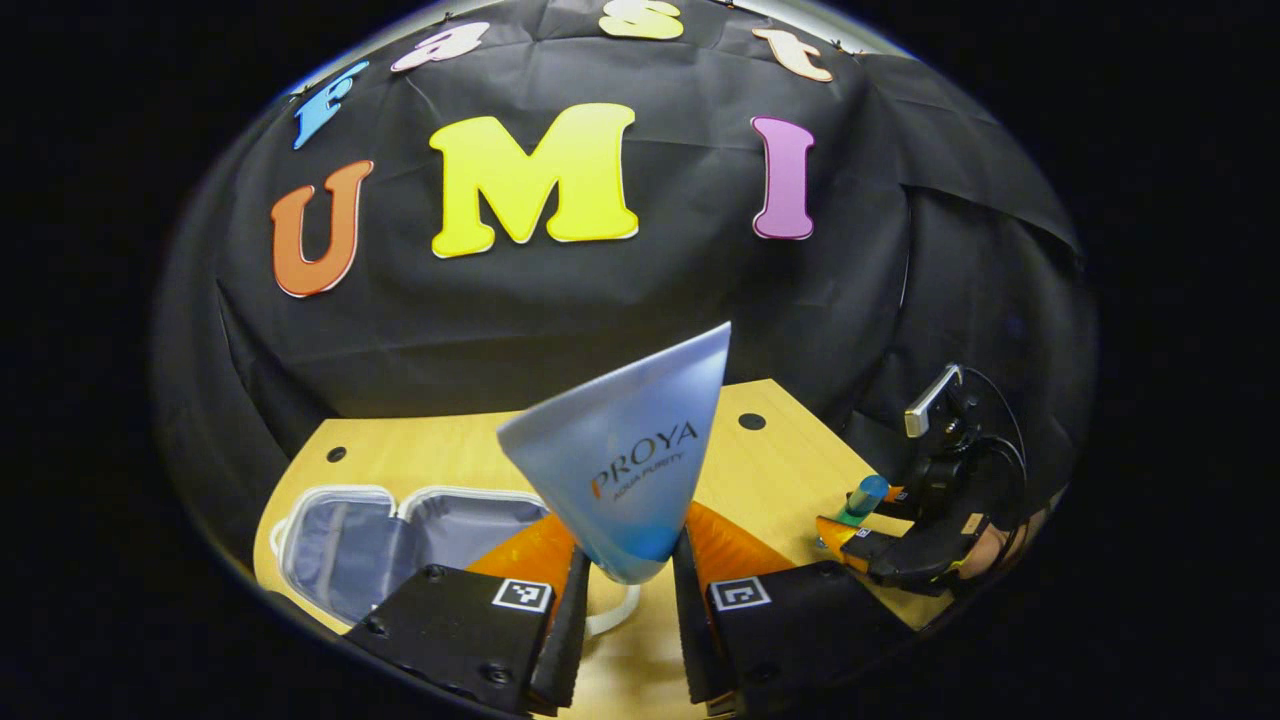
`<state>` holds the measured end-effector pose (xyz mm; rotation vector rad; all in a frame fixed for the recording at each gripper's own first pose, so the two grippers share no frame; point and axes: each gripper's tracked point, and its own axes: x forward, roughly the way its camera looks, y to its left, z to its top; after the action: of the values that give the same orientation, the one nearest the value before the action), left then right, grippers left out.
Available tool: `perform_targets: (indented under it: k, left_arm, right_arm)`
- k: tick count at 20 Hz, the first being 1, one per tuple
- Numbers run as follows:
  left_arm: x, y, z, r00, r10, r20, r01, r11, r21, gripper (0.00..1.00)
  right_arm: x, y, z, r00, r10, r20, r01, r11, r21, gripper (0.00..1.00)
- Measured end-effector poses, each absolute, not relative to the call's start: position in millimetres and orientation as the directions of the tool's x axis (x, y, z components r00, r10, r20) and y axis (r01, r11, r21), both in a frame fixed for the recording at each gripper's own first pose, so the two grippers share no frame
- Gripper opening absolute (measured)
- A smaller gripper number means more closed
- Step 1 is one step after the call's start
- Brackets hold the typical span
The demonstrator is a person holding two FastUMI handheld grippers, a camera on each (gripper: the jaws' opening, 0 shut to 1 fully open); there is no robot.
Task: First open the suitcase, pack the skin care products into it, and then close the suitcase.
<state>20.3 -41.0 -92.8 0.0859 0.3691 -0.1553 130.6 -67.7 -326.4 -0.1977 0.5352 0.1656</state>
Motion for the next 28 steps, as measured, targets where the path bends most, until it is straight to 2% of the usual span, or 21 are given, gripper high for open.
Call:
perform_targets:
  k: [4,8,11,15,22,25,28]
  left_arm:
    - [-5.2,13.2,-82.1,0.921,-0.067,-0.383,0.106,0.991,0.08,0.43]
    - [-15.2,72.2,-88.8,0.914,0.0,-0.406,0.021,0.999,0.048,0.43]
    - [-12.6,113.6,-104.1,0.906,0.039,-0.422,-0.034,0.999,0.021,0.43]
    - [5.5,154.5,-163.7,0.868,0.059,-0.492,-0.054,0.998,0.023,0.43]
    - [27.5,136.6,-283.7,0.755,-0.032,-0.655,0.045,0.999,0.003,0.44]
    - [8.2,142.8,-316.4,0.686,0.021,-0.728,0.008,0.999,0.036,0.44]
    - [5.2,146.6,-333.5,0.643,0.032,-0.765,-0.018,0.999,0.027,0.44]
  right_arm:
    - [128.0,-67.5,-330.5,0.839,0.085,-0.538,-0.179,0.976,-0.125,0.41]
    - [111.0,-58.5,-322.0,0.826,0.085,-0.557,-0.162,0.983,-0.089,0.35]
    - [90.0,-48.9,-293.5,0.842,0.091,-0.532,-0.16,0.983,-0.086,0.37]
    - [62.2,-19.3,-257.6,0.85,0.125,-0.511,-0.16,0.987,-0.026,0.37]
    - [22.9,36.0,-245.6,0.835,0.138,-0.533,-0.202,0.977,-0.064,0.37]
    - [11.0,49.1,-249.1,0.823,0.136,-0.551,-0.213,0.974,-0.077,0.37]
    - [8.3,56.7,-252.0,0.814,0.132,-0.565,-0.221,0.971,-0.091,0.37]
